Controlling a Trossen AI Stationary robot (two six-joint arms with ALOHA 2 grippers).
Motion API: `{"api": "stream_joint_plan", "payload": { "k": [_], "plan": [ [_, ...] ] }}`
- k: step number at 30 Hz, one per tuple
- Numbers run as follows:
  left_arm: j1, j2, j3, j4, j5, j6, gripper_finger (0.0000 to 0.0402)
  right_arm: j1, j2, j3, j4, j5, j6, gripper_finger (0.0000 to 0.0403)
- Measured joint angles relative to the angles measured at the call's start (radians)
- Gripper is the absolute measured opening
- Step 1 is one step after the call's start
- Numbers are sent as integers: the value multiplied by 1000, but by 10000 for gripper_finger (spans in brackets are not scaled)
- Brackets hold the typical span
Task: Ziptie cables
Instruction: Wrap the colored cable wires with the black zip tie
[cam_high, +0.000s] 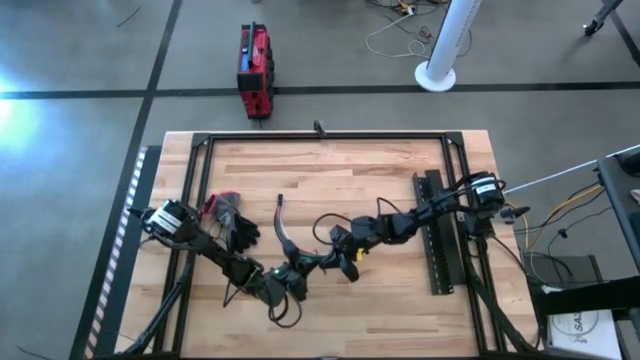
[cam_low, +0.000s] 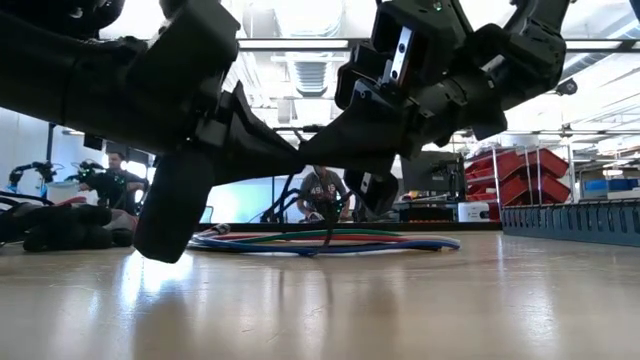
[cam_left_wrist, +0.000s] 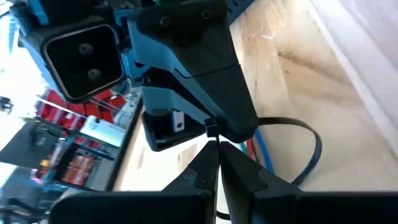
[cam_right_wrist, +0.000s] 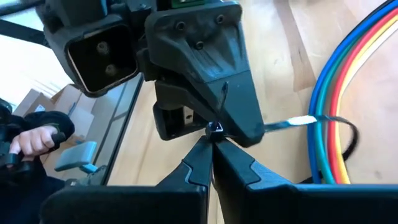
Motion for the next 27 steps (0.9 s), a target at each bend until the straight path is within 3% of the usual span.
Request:
{"api": "stream_joint_plan", "payload": {
  "k": [10,15,23,27],
  "plan": [
    [-5,1,0,-12,-32,55,0,-14,0,0,0,-2,-36,0],
    [-5,1,0,-28,5,55,0,-18,0,0,-3,-5,-78,0],
    [-6,1,0,-54,-36,-12,0,-19,-1,0,-2,5,-121,1],
    [-6,1,0,-55,-58,-51,0,-16,-2,0,1,12,-130,30]
  ]
}}
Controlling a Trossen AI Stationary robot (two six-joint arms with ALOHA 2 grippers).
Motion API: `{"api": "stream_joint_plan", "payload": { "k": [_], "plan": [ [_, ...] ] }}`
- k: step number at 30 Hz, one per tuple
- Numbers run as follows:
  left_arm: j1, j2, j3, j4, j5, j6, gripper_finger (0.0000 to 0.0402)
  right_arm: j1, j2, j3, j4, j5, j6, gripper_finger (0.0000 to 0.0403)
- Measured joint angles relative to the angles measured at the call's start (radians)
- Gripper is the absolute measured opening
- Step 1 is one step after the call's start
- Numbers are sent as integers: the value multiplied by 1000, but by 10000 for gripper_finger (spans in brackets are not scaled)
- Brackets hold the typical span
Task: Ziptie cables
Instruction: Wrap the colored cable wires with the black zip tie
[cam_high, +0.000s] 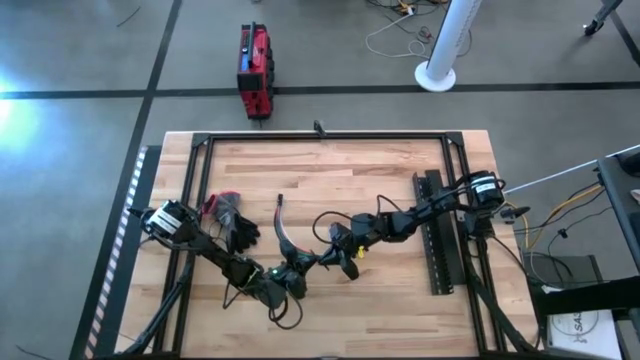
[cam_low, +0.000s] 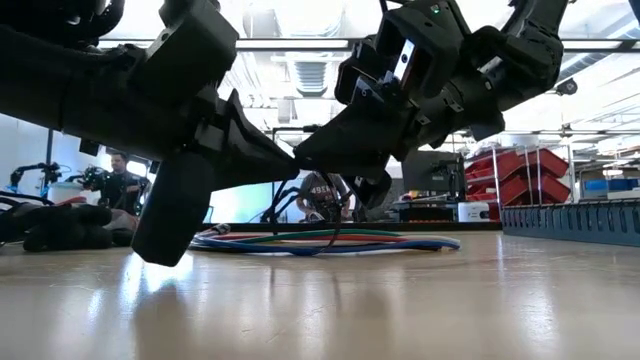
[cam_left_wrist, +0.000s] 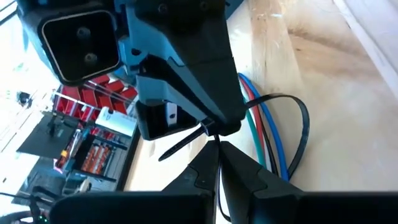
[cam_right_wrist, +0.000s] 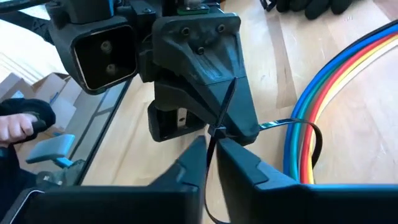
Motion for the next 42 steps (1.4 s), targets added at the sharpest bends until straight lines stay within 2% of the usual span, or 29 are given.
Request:
{"api": "stream_joint_plan", "payload": {
  "k": [7,10,14,18,22,24,26,30,34,37,42],
  "plan": [
    [0,0,0,-4,0,-80,0,18,-1,0,-7,-13,-6,119],
    [2,0,0,-6,-1,-112,0,35,-1,0,-15,33,-15,135],
    [3,1,-1,-25,-6,-159,0,61,-14,0,-53,100,-29,138],
    [3,1,-2,-25,-7,-197,0,110,-64,0,-151,240,-72,126],
    [8,1,-3,-25,-7,-215,0,195,-151,-1,-277,495,-134,114],
    [15,1,-3,-25,-7,-232,0,244,-172,2,-291,632,-156,111],
    [23,1,-3,-25,-7,-250,0,289,-175,14,-295,719,-169,112],
    [29,1,-4,-25,-7,-251,0,334,-130,64,-293,811,-176,141],
    [29,1,-5,-24,-8,-251,0,332,-68,122,-311,915,-160,178],
    [29,1,-5,-24,-8,-251,0,323,-33,162,-312,950,-158,194],
    [29,1,-5,-24,-9,-251,0,312,12,198,-325,971,-84,198]
  ]
}}
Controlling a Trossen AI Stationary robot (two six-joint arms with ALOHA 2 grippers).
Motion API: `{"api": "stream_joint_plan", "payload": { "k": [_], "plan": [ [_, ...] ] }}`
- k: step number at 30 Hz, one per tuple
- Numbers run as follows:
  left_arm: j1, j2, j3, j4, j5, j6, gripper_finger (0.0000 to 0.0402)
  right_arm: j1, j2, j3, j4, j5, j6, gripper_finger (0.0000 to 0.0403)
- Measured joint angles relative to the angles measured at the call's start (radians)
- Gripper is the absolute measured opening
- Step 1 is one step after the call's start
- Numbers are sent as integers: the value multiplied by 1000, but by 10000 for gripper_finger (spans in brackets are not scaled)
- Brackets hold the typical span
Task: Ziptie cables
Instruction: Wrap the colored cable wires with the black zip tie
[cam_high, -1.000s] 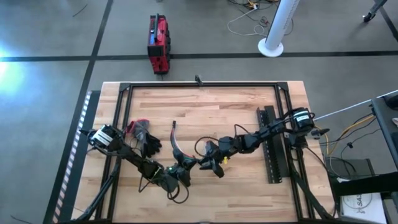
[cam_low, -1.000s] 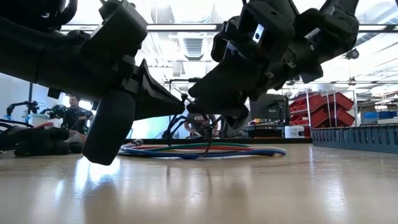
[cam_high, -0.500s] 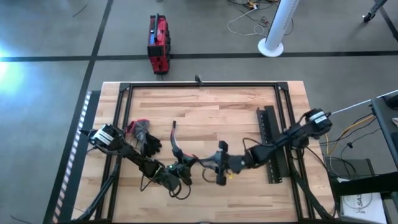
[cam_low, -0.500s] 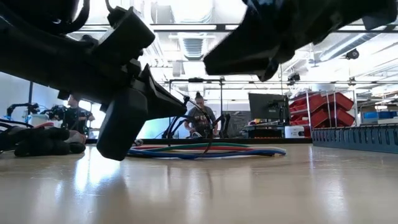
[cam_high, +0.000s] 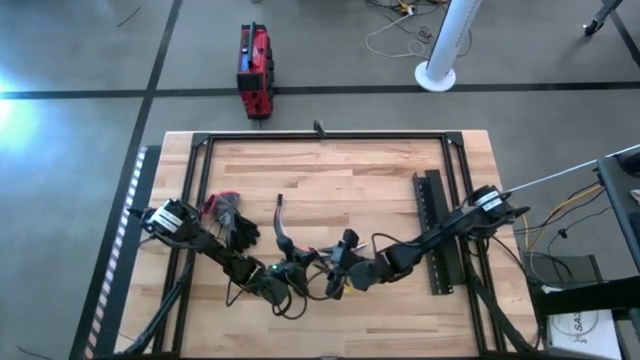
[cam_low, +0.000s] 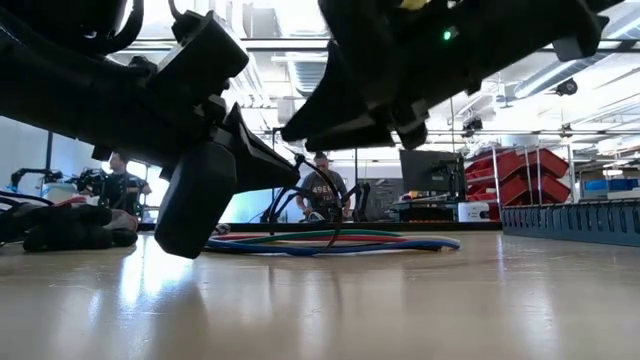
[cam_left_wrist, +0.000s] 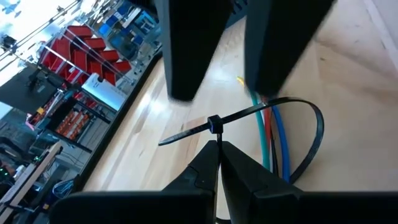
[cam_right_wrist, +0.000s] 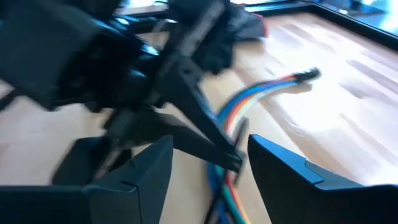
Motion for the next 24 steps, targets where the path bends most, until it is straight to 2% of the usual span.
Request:
{"api": "stream_joint_plan", "payload": {
  "k": [5,24],
  "plan": [
    [0,0,0,1,0,0,0,0,25,2,-26,103,88,182],
    [1,0,0,8,0,0,0,-15,44,0,-19,67,129,98]
  ]
}}
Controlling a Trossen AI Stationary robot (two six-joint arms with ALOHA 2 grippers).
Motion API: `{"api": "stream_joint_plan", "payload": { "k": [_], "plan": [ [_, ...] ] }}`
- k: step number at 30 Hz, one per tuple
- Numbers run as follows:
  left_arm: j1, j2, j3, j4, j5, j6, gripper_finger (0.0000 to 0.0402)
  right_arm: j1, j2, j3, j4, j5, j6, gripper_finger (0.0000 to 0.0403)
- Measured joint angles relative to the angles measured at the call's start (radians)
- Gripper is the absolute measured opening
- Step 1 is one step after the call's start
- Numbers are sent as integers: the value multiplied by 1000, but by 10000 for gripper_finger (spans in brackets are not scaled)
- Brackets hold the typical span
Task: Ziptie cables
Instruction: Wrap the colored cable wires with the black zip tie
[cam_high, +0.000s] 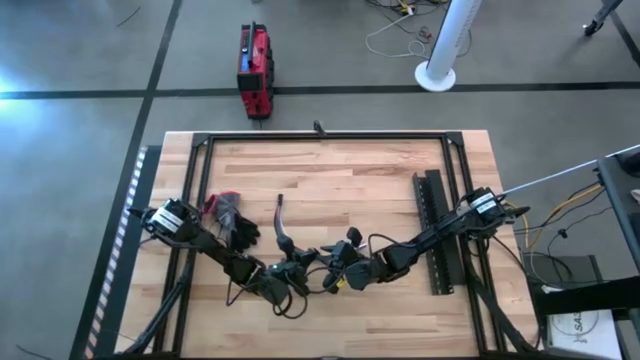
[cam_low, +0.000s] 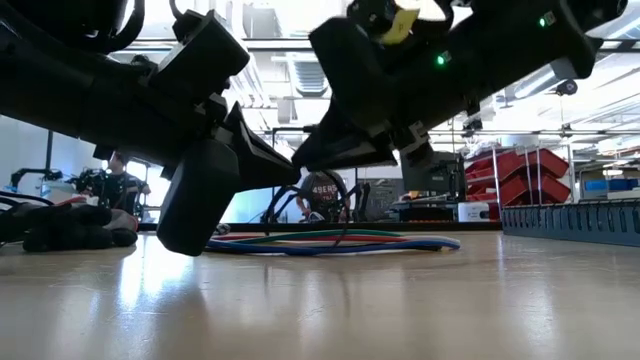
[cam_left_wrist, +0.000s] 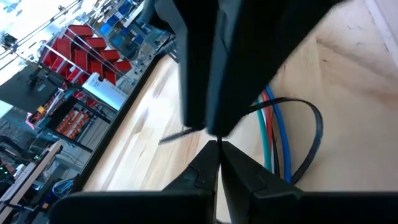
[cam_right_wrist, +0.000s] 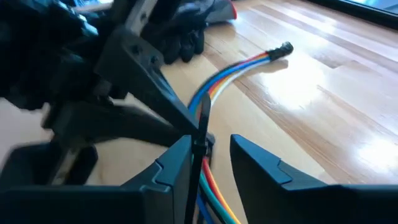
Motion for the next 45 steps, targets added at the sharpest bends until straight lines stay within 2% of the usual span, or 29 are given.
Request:
{"api": "stream_joint_plan", "payload": {
  "k": [11,19,25,29,34,40,42,45],
  "plan": [
    [0,0,0,5,0,3,0,-7,8,0,14,-25,-25,69],
    [0,-1,0,3,-2,12,0,-11,10,0,12,-35,-45,11],
    [-5,-11,0,-5,-2,19,0,-11,10,0,10,-34,-53,9],
    [-23,-48,0,-76,2,21,4,-11,10,0,7,-22,-58,5],
    [-59,-141,0,-218,26,-32,30,-13,10,0,1,-10,-67,5],
    [-35,-316,-1,-447,135,-240,83,-11,10,0,3,-13,-91,4],
    [6,-369,-1,-487,225,-284,105,-11,10,0,2,-14,-91,4],
    [81,-420,-2,-507,416,-300,140,-9,10,0,3,-16,-98,3]
  ]
}}
